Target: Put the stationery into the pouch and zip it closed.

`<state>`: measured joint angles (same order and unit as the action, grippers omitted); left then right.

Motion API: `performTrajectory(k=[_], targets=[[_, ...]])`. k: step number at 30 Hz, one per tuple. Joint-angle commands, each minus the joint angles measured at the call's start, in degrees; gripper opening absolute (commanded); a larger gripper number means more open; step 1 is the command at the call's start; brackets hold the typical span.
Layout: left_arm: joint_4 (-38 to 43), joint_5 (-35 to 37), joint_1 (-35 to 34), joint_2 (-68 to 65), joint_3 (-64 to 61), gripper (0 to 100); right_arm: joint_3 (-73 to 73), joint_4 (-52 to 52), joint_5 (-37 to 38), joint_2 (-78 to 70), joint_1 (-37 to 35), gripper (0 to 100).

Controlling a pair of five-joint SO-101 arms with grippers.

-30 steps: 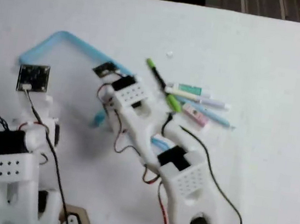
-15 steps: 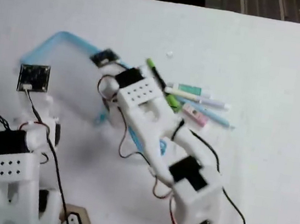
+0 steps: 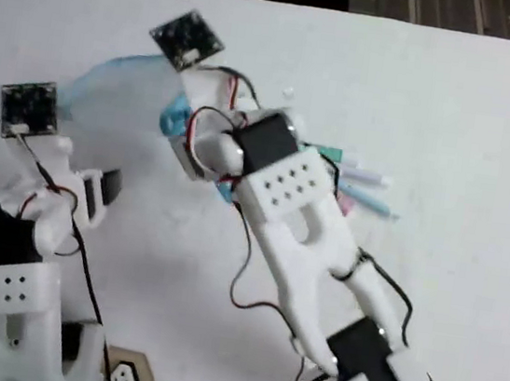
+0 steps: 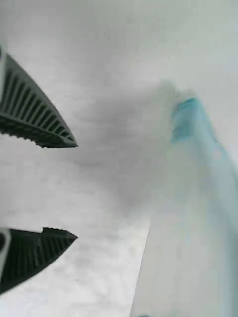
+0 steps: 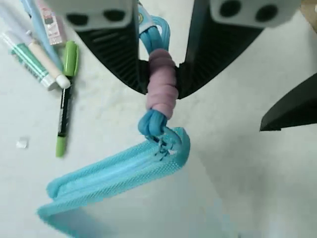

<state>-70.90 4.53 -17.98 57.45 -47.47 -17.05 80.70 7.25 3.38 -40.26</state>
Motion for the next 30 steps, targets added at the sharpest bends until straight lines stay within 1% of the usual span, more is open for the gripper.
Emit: performTrajectory(k=[1, 4, 7, 10, 15, 19, 22, 25, 28, 30], targets=[[-2.9, 2.5, -0.4, 0.0, 7.5, 28, -6.3, -0.4, 0.1, 5.3, -0.3, 1.8], [-8.3, 2.7, -0.5, 0.0, 14.6, 28, -9.6, -0.4, 0.4, 7.0, -2.7, 1.8], [-14.2, 2.7, -0.4, 0.0, 23.2, 28, -12.1, -0.4, 0.4, 7.9, -6.5, 1.7], [-20.7, 2.7, -0.4, 0.0, 32.1, 28, -11.9, -0.5, 0.4, 7.2, -9.6, 1.7], [-30.2, 2.7, -0.4, 0.0, 40.9, 28, -7.4, -0.7, 0.4, 2.8, -10.0, 1.7], [-31.1, 3.7, -0.5, 0.0, 41.1, 28, -5.5, -0.7, 0.4, -0.2, -8.5, 1.7], [-31.1, 8.2, -1.8, 0.0, 41.6, 28, -5.8, -0.7, 0.4, -2.3, -6.8, 1.7], [-31.0, 10.3, -2.9, 0.0, 41.5, 28, -5.8, -0.7, 0.4, -3.3, -5.8, 1.7], [-30.9, 14.5, -2.6, -0.4, 41.5, 32, -5.8, -0.8, 0.4, -3.5, -5.7, 1.7], [-29.9, 16.0, -1.7, -0.5, 41.0, 32, -5.8, -1.2, 0.4, -3.5, -5.7, 1.7]])
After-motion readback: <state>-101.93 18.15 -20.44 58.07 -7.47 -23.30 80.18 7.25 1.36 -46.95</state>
